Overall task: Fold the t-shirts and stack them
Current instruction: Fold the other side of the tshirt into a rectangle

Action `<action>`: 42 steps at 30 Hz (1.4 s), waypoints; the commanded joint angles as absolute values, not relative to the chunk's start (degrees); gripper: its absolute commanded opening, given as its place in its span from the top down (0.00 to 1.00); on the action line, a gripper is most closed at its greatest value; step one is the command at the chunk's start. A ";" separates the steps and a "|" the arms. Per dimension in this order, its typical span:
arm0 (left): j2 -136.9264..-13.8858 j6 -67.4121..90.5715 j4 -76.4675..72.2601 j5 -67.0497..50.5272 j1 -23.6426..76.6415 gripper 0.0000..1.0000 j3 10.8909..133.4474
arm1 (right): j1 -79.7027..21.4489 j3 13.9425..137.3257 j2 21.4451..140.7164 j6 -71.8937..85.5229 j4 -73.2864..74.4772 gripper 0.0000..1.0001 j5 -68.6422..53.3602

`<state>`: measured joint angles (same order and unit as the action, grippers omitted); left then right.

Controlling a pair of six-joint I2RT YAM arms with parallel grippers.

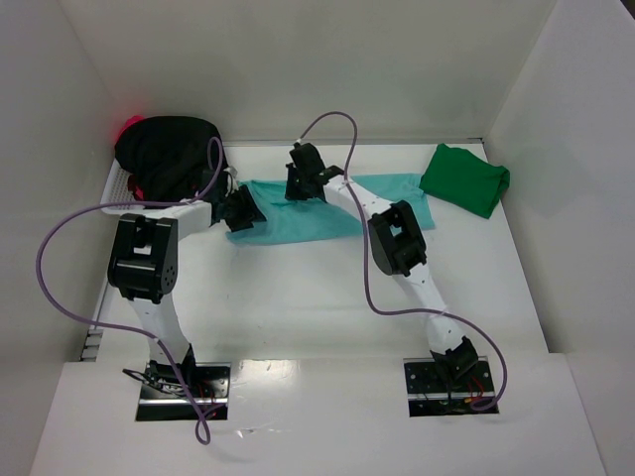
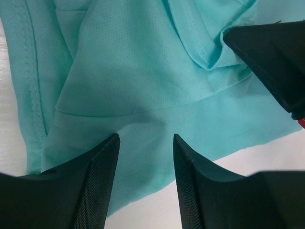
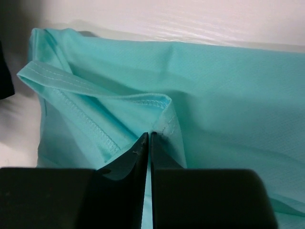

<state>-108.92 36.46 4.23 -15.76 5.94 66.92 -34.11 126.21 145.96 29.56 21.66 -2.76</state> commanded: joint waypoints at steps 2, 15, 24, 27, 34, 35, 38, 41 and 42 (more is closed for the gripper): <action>-109.33 36.65 2.37 -14.94 5.98 0.44 66.27 | -34.45 130.61 147.13 28.48 24.43 0.95 2.90; -109.69 36.65 2.37 -14.94 5.98 0.44 65.74 | -30.71 131.66 146.78 28.48 24.96 0.95 6.32; -110.21 36.65 2.37 -14.94 5.98 0.43 65.74 | -27.42 130.01 144.15 25.67 21.29 0.58 -5.34; -110.21 36.65 2.37 -14.94 5.98 0.43 66.27 | -27.42 125.57 140.50 23.91 15.75 0.43 -9.94; -111.27 36.65 2.37 -14.94 5.98 0.43 66.80 | -30.58 119.36 134.48 10.85 11.64 0.27 -14.59; -111.55 36.65 2.37 -14.94 5.98 0.43 66.80 | -30.85 119.36 134.47 10.12 11.95 0.27 -14.59; -111.80 36.65 2.60 -14.94 5.98 0.44 66.80 | -30.85 119.36 134.47 10.11 11.95 0.27 -14.59; -111.80 36.65 2.90 -14.94 5.98 0.46 66.80 | -30.85 119.36 134.47 10.27 12.48 0.30 -14.82; -111.80 36.65 2.90 -14.94 5.98 0.46 66.80 | -30.85 119.27 134.47 10.72 12.48 0.31 -15.61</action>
<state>-109.83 36.45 3.31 -15.27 5.93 66.22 -31.26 119.56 138.81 12.69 15.35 -13.99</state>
